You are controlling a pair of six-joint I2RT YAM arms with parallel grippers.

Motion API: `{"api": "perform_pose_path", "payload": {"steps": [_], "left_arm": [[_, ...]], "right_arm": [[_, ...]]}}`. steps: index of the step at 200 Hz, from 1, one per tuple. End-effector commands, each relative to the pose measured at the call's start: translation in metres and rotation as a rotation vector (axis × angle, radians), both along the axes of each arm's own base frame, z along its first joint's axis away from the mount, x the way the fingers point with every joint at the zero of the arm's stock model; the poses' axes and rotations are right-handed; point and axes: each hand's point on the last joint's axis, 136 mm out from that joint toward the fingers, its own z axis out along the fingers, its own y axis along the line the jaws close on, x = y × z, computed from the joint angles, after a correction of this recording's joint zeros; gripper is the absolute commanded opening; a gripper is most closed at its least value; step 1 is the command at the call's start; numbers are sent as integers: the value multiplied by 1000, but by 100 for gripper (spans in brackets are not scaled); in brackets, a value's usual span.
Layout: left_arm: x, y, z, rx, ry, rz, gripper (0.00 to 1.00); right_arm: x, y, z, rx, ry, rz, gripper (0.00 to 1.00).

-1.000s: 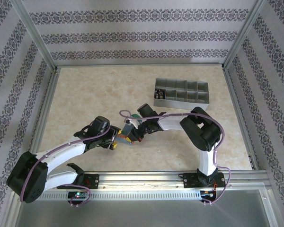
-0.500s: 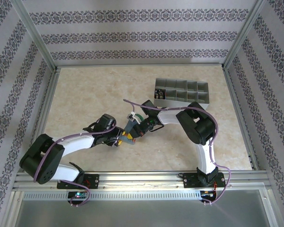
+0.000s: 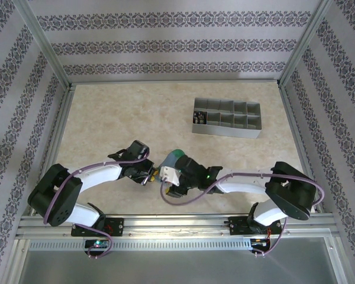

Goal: Roll the socks

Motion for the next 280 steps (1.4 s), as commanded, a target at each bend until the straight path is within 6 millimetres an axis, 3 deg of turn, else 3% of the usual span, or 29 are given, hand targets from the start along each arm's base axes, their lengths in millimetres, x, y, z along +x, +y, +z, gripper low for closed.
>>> {"api": "perform_pose_path", "payload": {"steps": [1,30,64,73,89,101,111,141,162,207,252,280], "left_arm": [[-34,24,-18,146,151,-38,0],[-33,21,-20,137,156,-40,0],[-29,19,-17,129,146,-44,0],[-29,18,-16,126,145,-44,0],[-29,18,-15,119,139,-40,0],[-28,18,-11,106,126,-31,0],[-26,18,-6,92,103,-20,15],[-11,24,20,47,-2,47,60],[-2,33,36,40,-64,80,74],[7,31,48,6,-127,62,73],[19,11,56,-29,-184,-12,63],[24,-4,50,-46,-202,-58,61]], "right_arm": [[35,-2,16,-94,-356,-79,56],[32,19,4,-218,-494,-10,56],[44,29,-15,-310,-540,-6,51],[47,29,-20,-329,-529,-10,44],[54,21,-31,-383,-500,-47,19],[56,11,-41,-423,-461,-79,6],[54,2,-49,-438,-408,-97,0],[32,-21,-74,-405,-115,-122,0],[11,-26,-83,-293,106,-127,0],[3,-40,-96,-163,375,-249,0],[6,-52,-106,-45,538,-360,0],[9,-61,-113,-2,613,-425,0]]}}
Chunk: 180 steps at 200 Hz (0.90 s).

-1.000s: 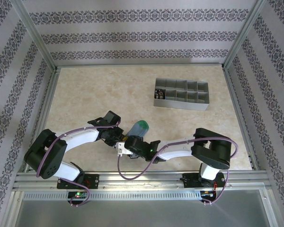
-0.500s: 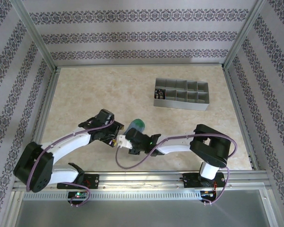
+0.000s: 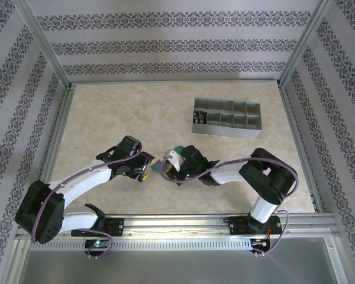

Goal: Roll the socks

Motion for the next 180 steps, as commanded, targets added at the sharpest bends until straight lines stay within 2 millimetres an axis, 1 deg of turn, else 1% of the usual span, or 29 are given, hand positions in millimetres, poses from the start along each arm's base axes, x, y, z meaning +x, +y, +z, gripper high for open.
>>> {"api": "perform_pose_path", "payload": {"steps": [1,20,57,95,114,142,151,158,172,178,180], "left_arm": [[12,-19,8,-30,-68,-66,61],[17,-28,3,-33,-76,-82,61],[28,-45,1,-30,-97,-127,61],[36,-54,-16,-11,-92,-167,60],[33,-56,-30,1,-57,-187,57],[22,-54,-50,38,-5,-214,52],[19,-54,-56,49,17,-228,46],[16,-54,-60,58,35,-243,38],[6,-51,-70,76,85,-260,11],[1,-47,-72,90,113,-259,1],[0,-46,-72,96,117,-259,0]], "right_arm": [[-50,-61,-83,-222,360,-87,0],[-49,-66,-88,-213,411,-116,0],[-43,-75,-91,-205,471,-178,0],[-39,-82,-95,-204,539,-218,0],[-35,-86,-97,-194,569,-247,0],[-27,-87,-95,-139,626,-285,0],[-25,-87,-95,-127,647,-292,0],[-24,-87,-95,-121,659,-296,0],[-23,-88,-96,-127,665,-295,0],[-22,-88,-96,-138,652,-288,0],[-22,-89,-95,-144,648,-283,0]]}}
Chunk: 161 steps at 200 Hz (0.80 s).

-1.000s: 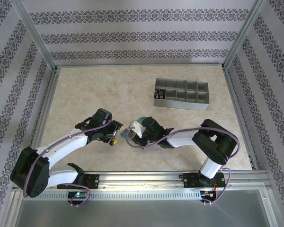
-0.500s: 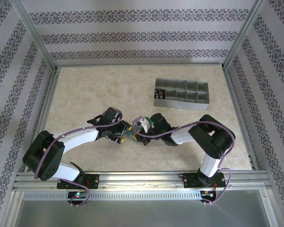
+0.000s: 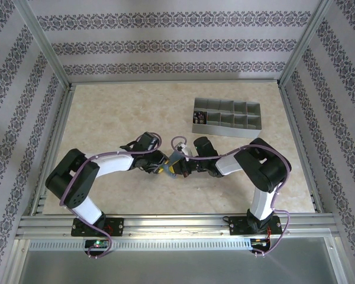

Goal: Roll the socks

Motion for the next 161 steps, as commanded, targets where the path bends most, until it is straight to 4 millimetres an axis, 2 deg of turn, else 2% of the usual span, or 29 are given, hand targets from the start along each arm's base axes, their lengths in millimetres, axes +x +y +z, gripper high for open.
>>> {"api": "perform_pose_path", "payload": {"steps": [1,10,32,40,61,80,89,123,140,161], "left_arm": [[-41,12,-31,101,154,-75,0],[-51,22,-32,141,190,-63,0],[-74,44,-24,214,250,-40,0],[-81,51,-20,237,267,-30,0],[-99,61,-16,277,309,-2,0],[-104,64,-17,294,335,25,0],[-104,64,-16,297,340,32,0],[-100,60,-15,309,352,15,0],[-98,59,-15,310,349,6,0],[-98,57,-16,300,349,1,0]], "right_arm": [[-42,-65,-92,-365,295,-108,0],[-41,-64,-90,-389,259,-78,0],[-33,-50,-72,-404,122,-12,21],[-30,-42,-59,-378,60,12,29],[-23,-29,-19,-371,-192,27,41],[-31,-21,18,-389,-507,25,51],[-37,-19,29,-397,-586,21,56],[-69,-8,35,-537,-815,137,59],[-70,-1,35,-636,-938,164,60],[-65,17,38,-725,-1077,199,61]]}}
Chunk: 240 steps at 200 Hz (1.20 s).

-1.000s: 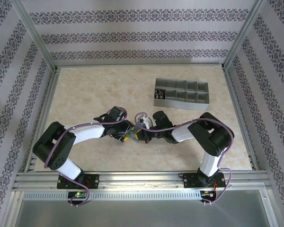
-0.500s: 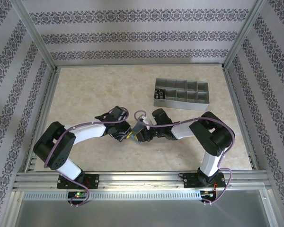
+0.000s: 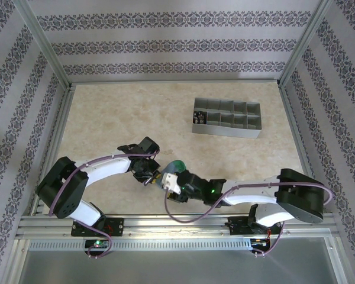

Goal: Roll the socks

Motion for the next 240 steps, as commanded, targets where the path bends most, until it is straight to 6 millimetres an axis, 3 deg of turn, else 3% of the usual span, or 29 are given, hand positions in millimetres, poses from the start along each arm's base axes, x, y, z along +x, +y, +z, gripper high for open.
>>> {"api": "perform_pose_path", "payload": {"steps": [1,36,64,82,110,129,150,182,240], "left_arm": [[-30,24,-19,127,125,-4,0],[-28,21,-18,113,115,-6,0],[-25,19,-17,101,102,1,0],[-22,18,-12,86,81,5,0],[-10,18,3,52,6,29,37],[1,20,19,30,-67,62,61],[12,25,33,9,-137,95,77],[20,34,46,-22,-218,134,80],[13,36,49,-74,-258,125,77]], "right_arm": [[28,2,7,-175,-267,-31,61],[28,30,1,-234,-321,28,60],[37,19,-32,-364,-274,-31,53],[39,0,-51,-413,-193,-98,33],[28,-27,-73,-454,-9,-161,0],[15,-23,-78,-436,74,-128,0],[7,-27,-87,-402,200,-155,0],[-5,-35,-94,-284,389,-209,0],[-16,-51,-102,-142,511,-294,0]]}}
